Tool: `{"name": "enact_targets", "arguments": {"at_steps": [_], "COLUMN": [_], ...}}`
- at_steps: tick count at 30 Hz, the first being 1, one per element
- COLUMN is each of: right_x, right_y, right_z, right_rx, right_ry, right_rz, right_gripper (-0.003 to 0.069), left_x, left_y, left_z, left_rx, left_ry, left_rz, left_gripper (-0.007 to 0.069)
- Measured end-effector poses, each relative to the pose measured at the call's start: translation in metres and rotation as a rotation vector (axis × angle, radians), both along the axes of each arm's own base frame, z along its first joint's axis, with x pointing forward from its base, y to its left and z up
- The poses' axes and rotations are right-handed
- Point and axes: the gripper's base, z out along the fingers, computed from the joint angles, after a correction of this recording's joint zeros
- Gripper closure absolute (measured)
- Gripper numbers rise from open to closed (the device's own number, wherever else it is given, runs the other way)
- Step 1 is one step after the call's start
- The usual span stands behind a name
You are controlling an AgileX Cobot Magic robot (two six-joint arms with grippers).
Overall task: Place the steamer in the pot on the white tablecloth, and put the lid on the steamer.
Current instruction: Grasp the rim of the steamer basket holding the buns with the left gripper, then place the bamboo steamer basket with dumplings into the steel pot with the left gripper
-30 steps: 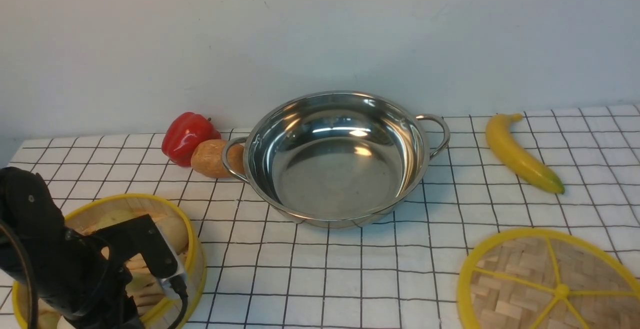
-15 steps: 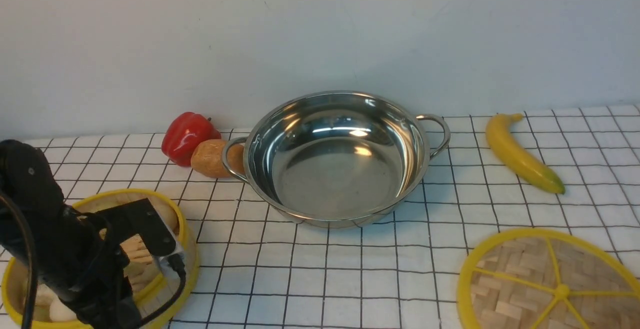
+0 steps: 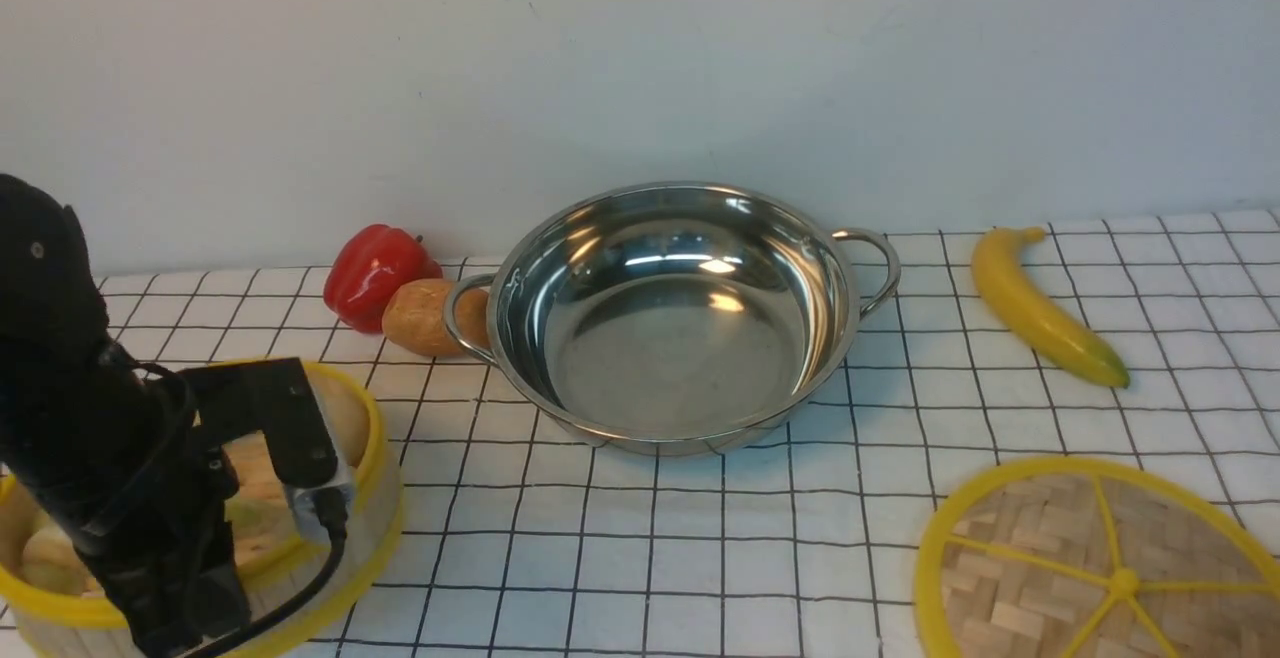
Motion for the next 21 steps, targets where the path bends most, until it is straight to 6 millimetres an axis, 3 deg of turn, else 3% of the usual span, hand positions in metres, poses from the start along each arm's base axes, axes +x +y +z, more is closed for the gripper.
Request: {"name": "enact_targets", "arguments": {"at_steps": [13,17,21], "right_x": [0.000,0.000,0.000], "right_y": [0.000,0.000,0.000], "right_z": [0.000,0.000,0.000], "right_rx": [0.000,0.000,0.000], "right_ry": [0.000,0.000,0.000], "right_rz": [0.000,0.000,0.000], "right_gripper": [0.0417,0.0417,0.0417], "left_x": [0.012,0.020,0.034], "left_y": [-0.040,-0.055,-0.069], "left_z": [0.047,0.071,0.081], "left_rx": [-0.037,-0.104,-0.146], "left_ry": [-0.165,-0.246,-0.275], "left_rz": [-0.140,-0.168,-0.195], "left_gripper": [0.0581,0.0581,0.0581]}}
